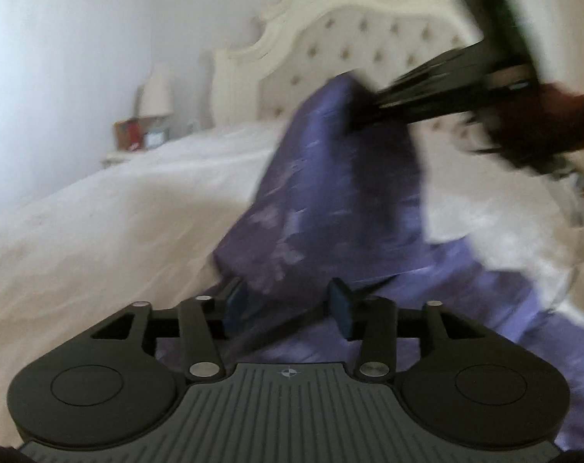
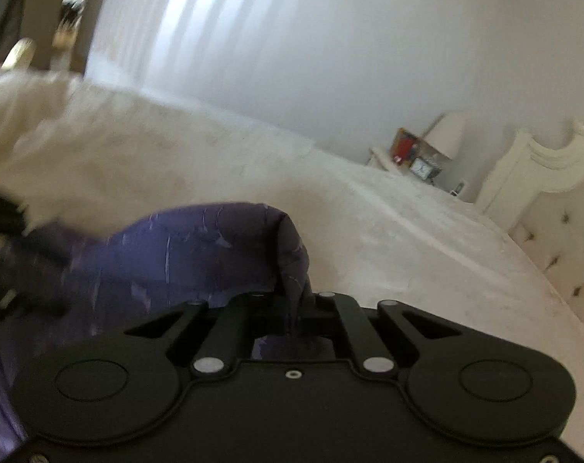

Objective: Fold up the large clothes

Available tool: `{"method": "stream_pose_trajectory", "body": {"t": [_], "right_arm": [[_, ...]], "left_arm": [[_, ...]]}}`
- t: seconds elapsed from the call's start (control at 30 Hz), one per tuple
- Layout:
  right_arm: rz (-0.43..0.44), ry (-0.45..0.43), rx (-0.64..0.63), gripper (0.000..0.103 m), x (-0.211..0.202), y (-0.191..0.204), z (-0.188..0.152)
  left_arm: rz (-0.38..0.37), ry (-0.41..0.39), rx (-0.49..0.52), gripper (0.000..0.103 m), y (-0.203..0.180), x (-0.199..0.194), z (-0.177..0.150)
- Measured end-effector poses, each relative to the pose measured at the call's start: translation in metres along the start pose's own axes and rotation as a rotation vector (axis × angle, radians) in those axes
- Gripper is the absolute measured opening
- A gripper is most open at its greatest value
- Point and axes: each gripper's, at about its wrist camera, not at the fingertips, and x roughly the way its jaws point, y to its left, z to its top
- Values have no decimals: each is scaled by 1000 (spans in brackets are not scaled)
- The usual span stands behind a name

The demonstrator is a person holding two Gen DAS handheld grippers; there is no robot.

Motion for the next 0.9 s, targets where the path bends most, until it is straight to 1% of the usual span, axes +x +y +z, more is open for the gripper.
{"method": "stream_pose_trajectory", "body": {"t": [0.07, 0.13, 0.17, 0.2, 0.23, 0.3, 0.4, 0.47, 0.5, 0.57, 0.63, 0.73, 0.8, 0.87, 0.9], "right_arm": [[-8, -7, -12, 6, 3, -1, 7], [-1, -8, -30, 6, 1, 0, 8], [2, -9, -41, 6, 0, 2, 10], [4, -9, -56, 6, -3, 4, 10], [7, -11, -73, 6, -8, 5, 9], [20, -17, -96, 6, -17, 12, 4], [42, -35, -173, 6, -38, 30, -6], [81, -43, -226, 6, -53, 49, -16], [102, -48, -255, 6, -59, 60, -22], [143, -49, -304, 7, -70, 87, -38], [188, -37, -336, 9, -75, 114, -56], [232, 14, -388, 15, -71, 158, -87], [242, 42, -391, 19, -65, 180, -104], [235, 71, -383, 22, -59, 196, -117], [227, 81, -360, 23, -56, 200, -122]], "left_arm": [[-93, -7, 10, 57, -11, -1, 7], [-173, 9, 15, 59, -22, 11, 12], [-195, 25, 9, 59, -25, 21, 14], [-201, 42, -5, 59, -27, 31, 14], [-201, 75, -33, 59, -26, 45, 15], [-169, 156, -115, 59, -17, 72, 13], [-70, 233, -259, 58, 10, 94, 2], [-16, 250, -337, 58, 29, 91, -7], [-3, 253, -352, 58, 36, 87, -11], [35, 265, -348, 58, 46, 75, -19], [61, 264, -353, 58, 54, 62, -25], [94, 226, -418, 58, 64, 37, -33], [114, 201, -449, 58, 67, 23, -37], [128, 164, -448, 59, 64, 8, -41], [132, 146, -442, 59, 62, 2, -43]]}}
